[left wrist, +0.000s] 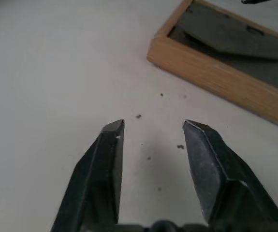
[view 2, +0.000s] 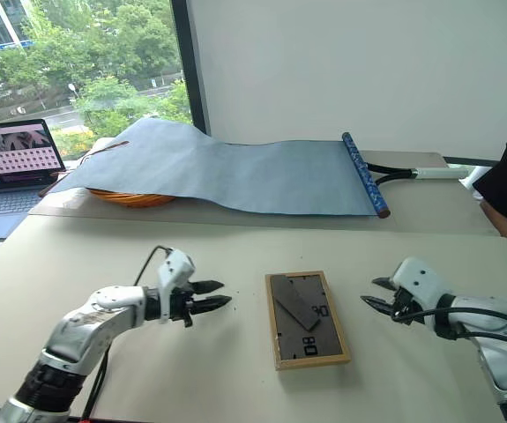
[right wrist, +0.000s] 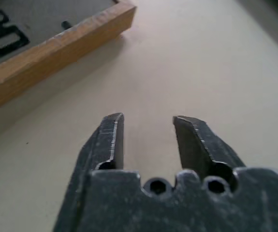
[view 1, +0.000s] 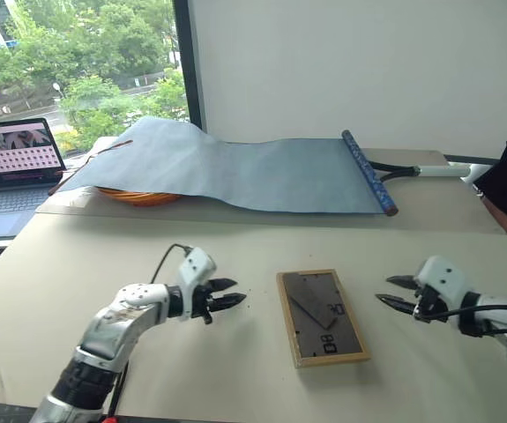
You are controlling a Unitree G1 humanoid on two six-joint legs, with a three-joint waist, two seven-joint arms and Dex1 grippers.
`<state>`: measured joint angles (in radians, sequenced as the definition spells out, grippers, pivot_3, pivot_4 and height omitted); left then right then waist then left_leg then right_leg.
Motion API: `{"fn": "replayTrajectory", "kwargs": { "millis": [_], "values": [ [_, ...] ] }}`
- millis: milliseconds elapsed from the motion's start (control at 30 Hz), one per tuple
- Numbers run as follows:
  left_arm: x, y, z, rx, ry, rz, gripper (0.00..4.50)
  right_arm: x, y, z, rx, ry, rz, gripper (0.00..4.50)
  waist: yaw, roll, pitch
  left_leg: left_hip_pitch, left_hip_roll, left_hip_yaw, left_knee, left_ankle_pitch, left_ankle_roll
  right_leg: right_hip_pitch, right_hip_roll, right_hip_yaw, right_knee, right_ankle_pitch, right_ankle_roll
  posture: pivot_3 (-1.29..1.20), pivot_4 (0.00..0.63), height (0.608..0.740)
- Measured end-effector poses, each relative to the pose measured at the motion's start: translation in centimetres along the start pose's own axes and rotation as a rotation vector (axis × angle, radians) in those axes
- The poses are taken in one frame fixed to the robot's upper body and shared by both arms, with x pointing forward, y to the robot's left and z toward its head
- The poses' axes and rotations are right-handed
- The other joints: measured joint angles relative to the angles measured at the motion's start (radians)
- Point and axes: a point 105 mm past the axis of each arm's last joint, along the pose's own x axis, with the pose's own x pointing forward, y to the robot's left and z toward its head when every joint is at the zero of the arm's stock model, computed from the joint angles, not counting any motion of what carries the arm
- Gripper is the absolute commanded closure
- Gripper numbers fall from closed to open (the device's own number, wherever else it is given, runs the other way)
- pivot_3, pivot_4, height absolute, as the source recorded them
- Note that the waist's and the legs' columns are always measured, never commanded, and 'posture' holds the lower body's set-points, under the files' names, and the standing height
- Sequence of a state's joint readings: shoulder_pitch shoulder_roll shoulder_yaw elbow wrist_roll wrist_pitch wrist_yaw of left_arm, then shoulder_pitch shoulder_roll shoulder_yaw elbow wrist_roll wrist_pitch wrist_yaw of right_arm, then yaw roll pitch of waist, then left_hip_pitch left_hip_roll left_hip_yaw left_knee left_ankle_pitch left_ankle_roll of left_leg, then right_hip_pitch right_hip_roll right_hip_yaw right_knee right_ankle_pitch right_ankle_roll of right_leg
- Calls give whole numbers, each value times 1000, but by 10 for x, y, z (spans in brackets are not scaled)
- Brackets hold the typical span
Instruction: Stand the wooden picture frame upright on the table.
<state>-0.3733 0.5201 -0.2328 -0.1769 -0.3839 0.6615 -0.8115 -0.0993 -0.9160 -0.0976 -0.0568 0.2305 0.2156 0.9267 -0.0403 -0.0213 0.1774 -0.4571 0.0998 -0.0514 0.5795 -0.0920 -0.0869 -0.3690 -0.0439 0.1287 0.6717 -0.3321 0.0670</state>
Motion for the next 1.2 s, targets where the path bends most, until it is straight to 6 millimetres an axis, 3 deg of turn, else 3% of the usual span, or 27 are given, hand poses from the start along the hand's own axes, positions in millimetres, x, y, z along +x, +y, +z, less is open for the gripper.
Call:
{"fn": "replayTrajectory", "kwargs": {
  "millis": [67, 100, 167, 300, 400, 667, 933, 1067, 1200],
  "values": [
    [12, -6, 6, 21, 11, -26, 4474, 2, 5, 3, -10, -1, 35, 4316, 4, 0, 0, 0, 0, -1, 1, 0, 0, 1, 0, -2, 0, 0, 0, 0, 150, 714],
    [15, -8, 6, 35, 25, -34, 4500, 3, 8, 4, -14, -3, 54, 4450, 4, 0, 0, 0, 0, -1, 1, 0, 0, 1, 0, -2, 0, 0, 0, 0, 150, 714],
    [22, -10, -3, 58, 85, -46, 4500, 4, 18, 4, -3, 1, 106, 4450, 5, 0, 0, 0, 0, -2, 2, 0, 0, 2, 0, -2, 0, 0, 0, 0, 150, 714],
    [30, -14, 0, 57, 87, -66, 4500, 6, 47, 4, 66, 3, 225, 4450, 11, 0, 0, 0, -1, -3, 4, 0, 0, 3, 0, -3, 0, 0, 1, 0, 150, 714],
    [29, -16, -2, 61, 98, -84, 4500, 9, 56, 12, 102, -30, 252, 4450, 9, 0, 0, 0, -1, -3, 5, 0, 0, 3, 0, -3, 1, 0, 2, 0, 150, 714],
    [2, -8, -10, 73, 168, -79, 4500, 39, 79, 31, 118, -104, 313, 4450, -7, 0, 0, 1, 0, -4, 4, 0, 0, 3, 0, -3, 2, 0, 2, 0, 150, 714],
    [-46, 8, -25, 49, 225, 21, 4500, 70, 101, 54, 100, -176, 408, 4450, -16, 0, 0, 3, 0, -3, 3, 0, 0, 2, 0, -3, 4, -1, 1, 0, 150, 714],
    [-50, 10, -27, 38, 221, 44, 4500, 76, 105, 59, 105, -182, 433, 4450, -15, 0, -1, 3, 0, -3, 3, 0, 0, 2, 0, -3, 5, -1, 1, 0, 150, 714],
    [-56, 18, -26, -88, 160, 115, 4500, 77, 101, 58, 97, -171, 423, 4450, -15, 0, 0, 3, 0, -3, 3, 0, 0, 2, 0, -3, 6, -1, 1, 0, 150, 714]
  ]
}}
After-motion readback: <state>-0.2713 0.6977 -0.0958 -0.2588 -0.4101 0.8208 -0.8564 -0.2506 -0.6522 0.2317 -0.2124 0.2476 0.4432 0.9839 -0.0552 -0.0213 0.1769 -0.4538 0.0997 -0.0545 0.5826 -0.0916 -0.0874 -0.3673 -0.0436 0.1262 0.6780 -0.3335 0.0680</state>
